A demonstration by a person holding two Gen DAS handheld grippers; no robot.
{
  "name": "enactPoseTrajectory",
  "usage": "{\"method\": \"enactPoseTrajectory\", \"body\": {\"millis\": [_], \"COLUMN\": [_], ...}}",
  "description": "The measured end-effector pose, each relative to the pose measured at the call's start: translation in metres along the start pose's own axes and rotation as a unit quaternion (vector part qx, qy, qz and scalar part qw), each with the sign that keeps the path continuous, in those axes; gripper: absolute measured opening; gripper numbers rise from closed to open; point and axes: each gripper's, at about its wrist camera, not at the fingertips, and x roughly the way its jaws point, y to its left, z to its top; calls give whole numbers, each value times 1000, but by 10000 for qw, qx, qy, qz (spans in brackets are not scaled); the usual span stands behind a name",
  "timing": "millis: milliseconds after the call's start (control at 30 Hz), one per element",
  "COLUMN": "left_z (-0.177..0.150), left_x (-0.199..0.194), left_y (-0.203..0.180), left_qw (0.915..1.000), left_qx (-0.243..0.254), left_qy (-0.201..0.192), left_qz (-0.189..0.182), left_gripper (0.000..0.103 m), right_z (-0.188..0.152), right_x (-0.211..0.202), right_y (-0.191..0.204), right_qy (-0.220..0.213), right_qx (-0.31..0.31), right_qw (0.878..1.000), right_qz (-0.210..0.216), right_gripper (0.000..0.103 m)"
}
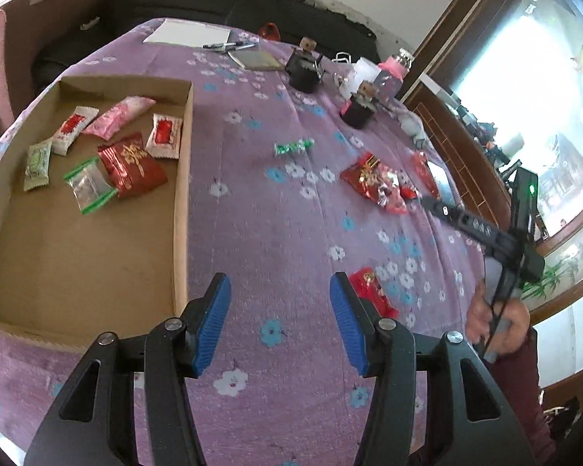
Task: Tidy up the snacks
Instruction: 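Grasp the red chocolate bar with the left tool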
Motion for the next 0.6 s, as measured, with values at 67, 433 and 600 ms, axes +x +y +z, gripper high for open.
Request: {"method": "enactPoseTrajectory", "body": {"millis": [67,433,600], "left_z": [-3,-15,-22], "left_x": [0,30,63], "left_y": [-2,-40,-70], "left_qw": [10000,9992,9972], "left_qx": [3,241,422], "left_qy": [36,268,554], "left_qz": [23,-161,-284], "left_gripper": [52,51,51], "right_z": [5,19,15], "right_x": [9,66,72], "right_y": [-1,-28,-16], "right_qy": [-128,-172,75], "right_qx": [7,439,127], "right_qw": [9998,9981,9971], "right_qz": [-177,-389,-745], "right_gripper": [53,52,27]}}
